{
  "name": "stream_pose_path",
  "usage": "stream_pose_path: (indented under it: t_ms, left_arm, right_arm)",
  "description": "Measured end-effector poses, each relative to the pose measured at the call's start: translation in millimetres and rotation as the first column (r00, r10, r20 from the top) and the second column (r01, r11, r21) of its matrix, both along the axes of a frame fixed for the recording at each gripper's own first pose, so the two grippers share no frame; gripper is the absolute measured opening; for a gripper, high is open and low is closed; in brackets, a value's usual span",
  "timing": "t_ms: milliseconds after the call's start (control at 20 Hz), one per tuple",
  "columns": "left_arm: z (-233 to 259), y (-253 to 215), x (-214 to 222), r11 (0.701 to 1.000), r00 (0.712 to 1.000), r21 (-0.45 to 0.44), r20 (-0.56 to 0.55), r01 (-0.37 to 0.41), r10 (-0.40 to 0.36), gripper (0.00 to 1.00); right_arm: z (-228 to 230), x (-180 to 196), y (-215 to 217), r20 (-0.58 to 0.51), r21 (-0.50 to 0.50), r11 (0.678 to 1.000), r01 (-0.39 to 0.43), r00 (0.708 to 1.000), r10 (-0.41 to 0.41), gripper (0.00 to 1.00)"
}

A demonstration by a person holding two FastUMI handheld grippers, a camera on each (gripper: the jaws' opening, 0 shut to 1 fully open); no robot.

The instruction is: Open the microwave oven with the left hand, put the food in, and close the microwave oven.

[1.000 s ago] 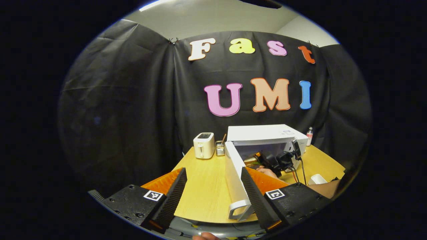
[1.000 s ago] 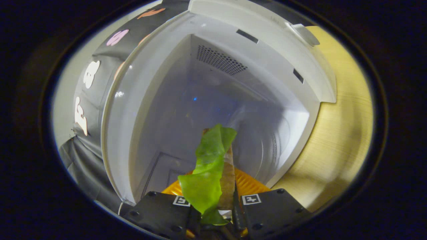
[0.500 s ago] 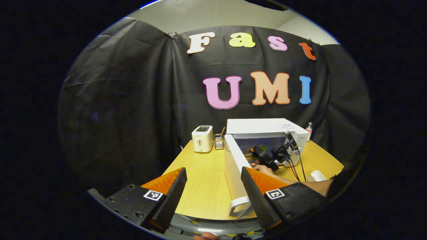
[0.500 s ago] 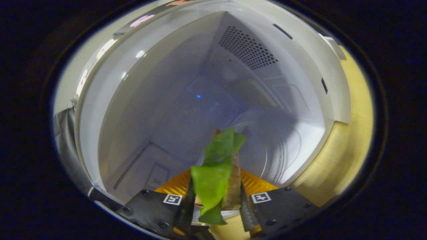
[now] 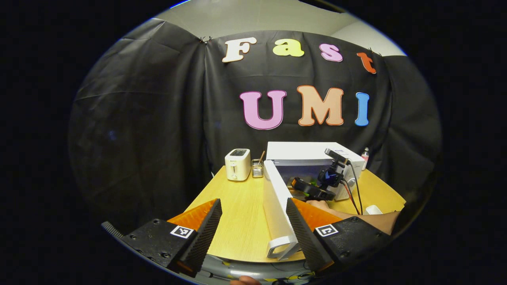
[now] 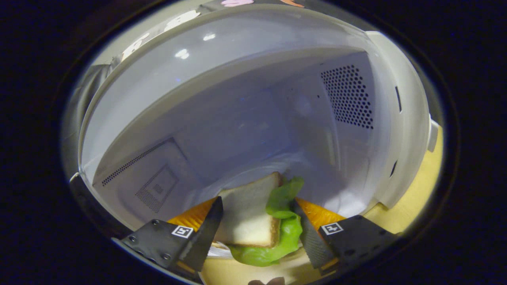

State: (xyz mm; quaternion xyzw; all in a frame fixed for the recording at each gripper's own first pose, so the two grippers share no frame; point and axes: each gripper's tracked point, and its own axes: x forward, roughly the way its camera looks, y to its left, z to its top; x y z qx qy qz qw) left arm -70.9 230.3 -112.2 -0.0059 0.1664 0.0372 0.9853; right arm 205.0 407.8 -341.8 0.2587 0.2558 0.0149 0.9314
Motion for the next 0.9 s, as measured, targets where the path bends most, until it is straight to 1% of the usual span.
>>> stream_pose_path:
  t_ms: [100,200,250,300,400,500,600,650,700,750,800,850,900]
  left_arm:
    - [1.8,-2.0,-0.2,1.0,1.0,0.005,0.006,0.006,-0.006,0.96]
    - [3.2,-3.6,-0.8,1.0,1.0,0.005,0.008,0.007,-0.007,0.96]
    - [1.3,-3.7,-2.4,1.0,1.0,0.007,0.005,0.008,-0.008,0.96]
    - [1.8,-3.9,-3.2,1.0,1.0,0.008,0.007,0.008,-0.008,0.96]
    - [3.6,-3.5,-6.7,1.0,1.0,0.01,0.011,0.007,-0.007,0.96]
    - [4.1,-4.1,-8.9,1.0,1.0,0.012,0.01,0.007,-0.007,0.97]
    - [2.2,-4.3,-13.0,1.0,1.0,0.019,0.003,0.008,-0.008,0.96]
    - [2.0,-4.6,-14.2,1.0,1.0,0.023,0.002,0.01,-0.01,0.96]
    - [3.7,-4.8,-14.3,1.0,1.0,0.026,0.003,0.012,-0.012,0.96]
    - [5.3,-4.4,-16.0,0.999,1.0,0.03,0.006,0.012,-0.012,0.96]
    - [6.6,-5.1,-16.2,0.999,1.0,0.03,0.01,0.013,-0.014,0.96]
    - [5.6,-6.6,-14.4,1.0,1.0,0.025,0.011,0.014,-0.014,0.97]
    - [4.6,-8.1,-13.9,1.0,1.0,0.02,0.01,0.016,-0.016,0.96]
  right_arm:
    - [6.6,-1.9,-4.3,0.03,-0.052,0.998,-0.018,0.999,0.019,0.93]
    - [14.9,0.1,-3.9,0.069,-0.103,0.994,-0.048,0.996,0.055,0.92]
    - [14.9,1.6,-4.3,0.071,-0.103,0.993,-0.059,0.995,0.066,0.92]
    - [13.1,1.8,-4.7,0.063,-0.097,0.993,-0.061,0.996,0.068,1.0]
    - [12.6,4.8,-6.4,0.049,-0.071,0.996,-0.051,0.997,0.054,1.0]
    - [8.1,14.3,-8.9,0.027,-0.07,0.997,-0.035,0.999,0.037,1.0]
    - [15.4,22.1,-16.1,0.054,-0.102,0.995,-0.017,0.998,0.023,1.0]
    - [25.1,27.9,-25.1,0.092,-0.123,0.992,0.014,0.996,-0.003,0.99]
    - [34.6,30.1,-29.4,0.122,-0.114,0.993,0.025,0.992,-0.011,0.91]
    - [39.3,33.6,-31.7,0.133,-0.104,0.994,0.029,0.991,-0.015,0.91]
    - [38.9,33.4,-32.7,0.124,-0.104,0.994,0.017,0.992,-0.004,1.0]
    - [35.7,31.6,-32.3,0.112,-0.106,0.994,0.0,0.994,0.012,0.91]
    - [34.0,24.6,-30.2,0.107,-0.118,0.993,-0.028,0.993,0.041,0.91]
